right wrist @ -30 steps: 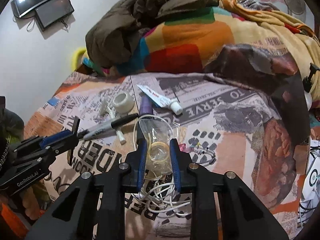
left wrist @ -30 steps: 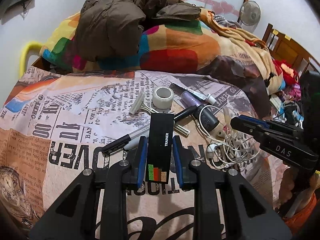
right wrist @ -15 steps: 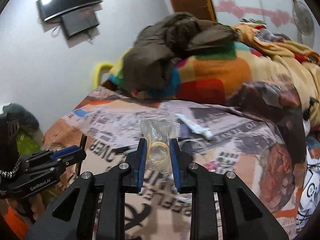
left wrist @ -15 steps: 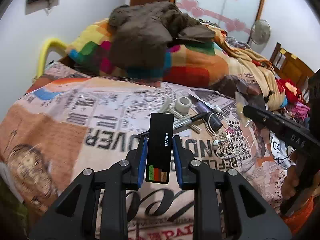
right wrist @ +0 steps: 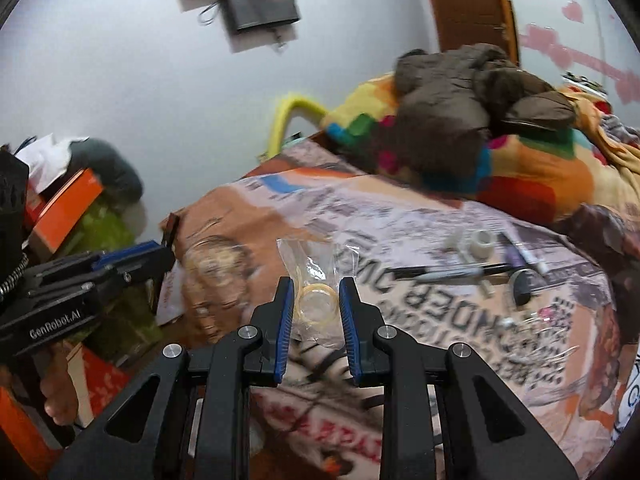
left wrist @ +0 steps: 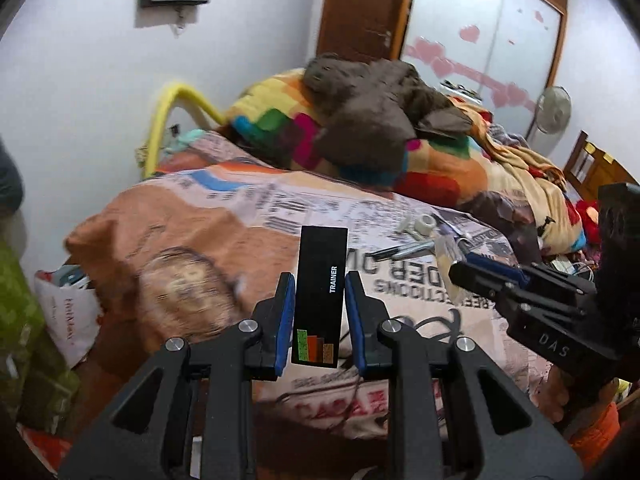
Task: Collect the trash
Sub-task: 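Carry the box and bag with both grippers over the white bin, then open both grippers to drop the box and bag into the bin, then move both tools back toward the items on the duvet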
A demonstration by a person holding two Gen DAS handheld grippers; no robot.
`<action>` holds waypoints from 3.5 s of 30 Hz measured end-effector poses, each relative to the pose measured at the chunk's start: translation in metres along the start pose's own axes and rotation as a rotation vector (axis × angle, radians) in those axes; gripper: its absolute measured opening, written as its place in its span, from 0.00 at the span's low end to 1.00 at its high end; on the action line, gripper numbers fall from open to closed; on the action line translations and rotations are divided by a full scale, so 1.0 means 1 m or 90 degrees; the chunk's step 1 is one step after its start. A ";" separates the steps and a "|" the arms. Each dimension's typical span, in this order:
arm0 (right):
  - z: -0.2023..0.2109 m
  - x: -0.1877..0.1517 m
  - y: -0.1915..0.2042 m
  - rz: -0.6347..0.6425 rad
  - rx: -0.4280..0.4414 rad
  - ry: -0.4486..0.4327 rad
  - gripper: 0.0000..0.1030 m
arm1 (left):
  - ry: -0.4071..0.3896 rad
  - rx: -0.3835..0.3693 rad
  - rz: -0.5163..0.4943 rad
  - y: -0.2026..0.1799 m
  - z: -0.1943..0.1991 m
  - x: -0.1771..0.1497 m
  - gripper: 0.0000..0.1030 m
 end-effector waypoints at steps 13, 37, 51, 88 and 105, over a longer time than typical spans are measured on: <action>-0.036 -0.023 0.128 0.094 0.076 0.065 0.21 | -0.001 0.071 0.073 0.097 0.065 -0.080 0.24; -0.181 -0.118 0.236 0.193 0.073 0.307 0.21 | 0.179 0.095 0.333 0.245 -0.016 -0.275 0.24; -0.264 -0.160 0.220 0.158 0.051 0.416 0.21 | 0.295 0.077 0.340 0.248 -0.097 -0.307 0.24; -0.279 -0.169 0.210 0.139 0.061 0.463 0.25 | 0.372 0.061 0.385 0.248 -0.131 -0.319 0.27; -0.179 -0.126 0.186 0.130 0.067 0.314 0.25 | 0.213 0.115 0.305 0.200 -0.028 -0.245 0.27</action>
Point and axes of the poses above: each gripper's, at about its wrist camera, not at the fingertips, and z roughly against the way its jaws point, y to its left, x to its top, the point moved 2 cm from there along -z, roughly the way its jaws point, and after that the axes turned 14 degrees about y, right-handed, at the moved point
